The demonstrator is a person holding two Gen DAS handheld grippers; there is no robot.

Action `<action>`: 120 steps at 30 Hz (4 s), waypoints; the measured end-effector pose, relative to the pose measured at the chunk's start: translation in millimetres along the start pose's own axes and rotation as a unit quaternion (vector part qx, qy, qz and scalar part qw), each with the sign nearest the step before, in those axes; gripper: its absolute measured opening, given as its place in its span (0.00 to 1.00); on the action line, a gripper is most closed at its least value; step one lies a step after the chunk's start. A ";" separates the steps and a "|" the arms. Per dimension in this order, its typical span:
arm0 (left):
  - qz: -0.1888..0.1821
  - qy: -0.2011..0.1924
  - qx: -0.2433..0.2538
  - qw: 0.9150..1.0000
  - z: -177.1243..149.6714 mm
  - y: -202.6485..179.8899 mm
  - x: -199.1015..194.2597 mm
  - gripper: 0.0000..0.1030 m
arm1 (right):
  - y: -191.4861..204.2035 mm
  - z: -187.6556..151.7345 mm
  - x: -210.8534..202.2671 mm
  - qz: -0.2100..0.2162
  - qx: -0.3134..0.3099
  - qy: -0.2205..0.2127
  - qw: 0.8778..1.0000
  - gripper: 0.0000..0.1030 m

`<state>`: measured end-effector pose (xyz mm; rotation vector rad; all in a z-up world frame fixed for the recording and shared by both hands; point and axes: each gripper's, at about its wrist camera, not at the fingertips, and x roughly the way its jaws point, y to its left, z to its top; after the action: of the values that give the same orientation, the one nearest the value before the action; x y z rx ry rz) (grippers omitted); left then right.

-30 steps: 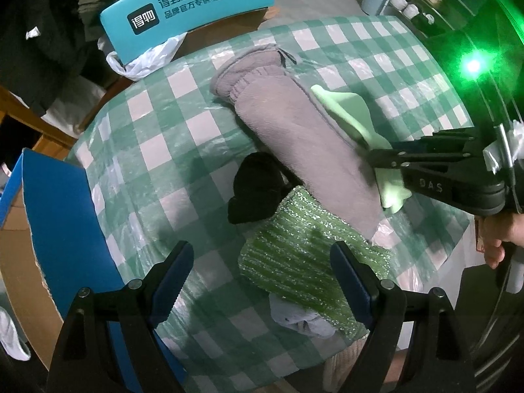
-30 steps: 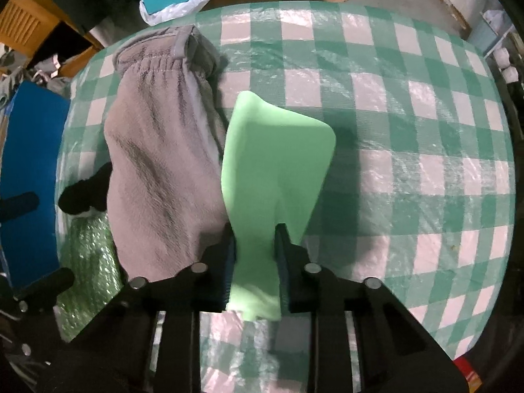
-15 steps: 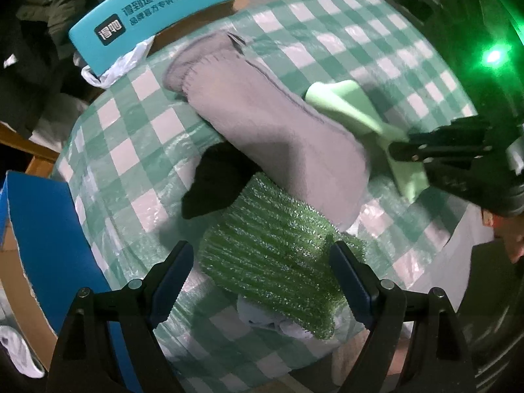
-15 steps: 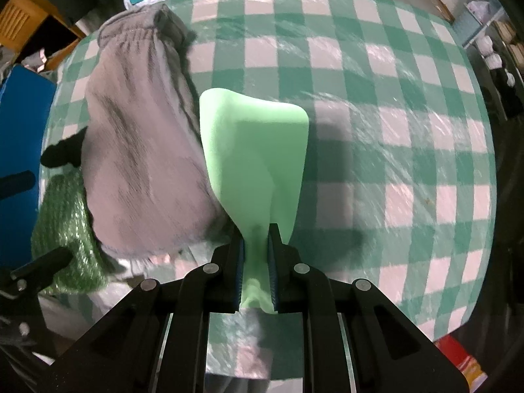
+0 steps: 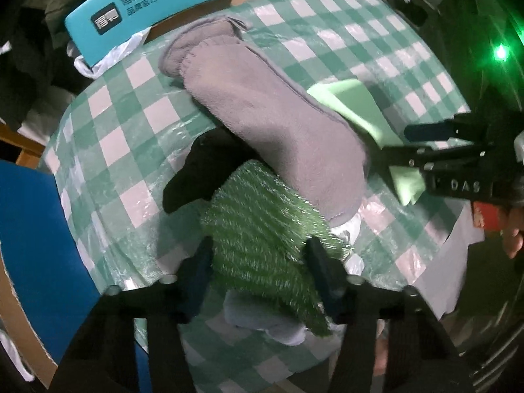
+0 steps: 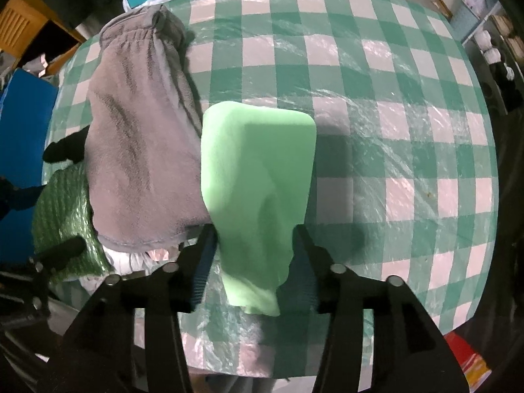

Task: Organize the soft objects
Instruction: 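Grasp the green mesh pad with the left tool while the right tool holds the insole, then lift the mesh pad with the left tool while the right tool lifts the insole toward the box, then open the left tool over the box dropping the mesh pad while the right tool drops the insole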

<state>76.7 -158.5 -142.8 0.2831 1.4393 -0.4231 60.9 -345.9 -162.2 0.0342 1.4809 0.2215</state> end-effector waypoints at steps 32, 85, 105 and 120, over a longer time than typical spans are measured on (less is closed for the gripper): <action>-0.038 0.003 -0.093 0.995 -26.3 70.3 -9.4 0.40 | 27.4 49.9 45.9 -0.056 -0.017 -0.007 0.998 0.61; 0.077 -0.114 -0.049 0.989 -73.9 77.2 -111.7 0.13 | 123.3 17.4 -108.0 0.029 -0.103 -0.146 0.983 0.07; 0.098 -0.138 -0.079 0.982 -106.5 109.0 -136.7 0.13 | 203.2 19.2 -121.1 0.061 -0.161 -0.161 0.972 0.07; 0.118 -0.158 -0.119 0.973 -149.4 155.5 -147.2 0.13 | 294.6 29.6 -114.0 0.078 -0.219 -0.155 0.960 0.07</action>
<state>1.1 61.7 -24.4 0.1802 1.1138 -0.0932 44.5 -73.2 -0.7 -0.1663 1.0926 0.6397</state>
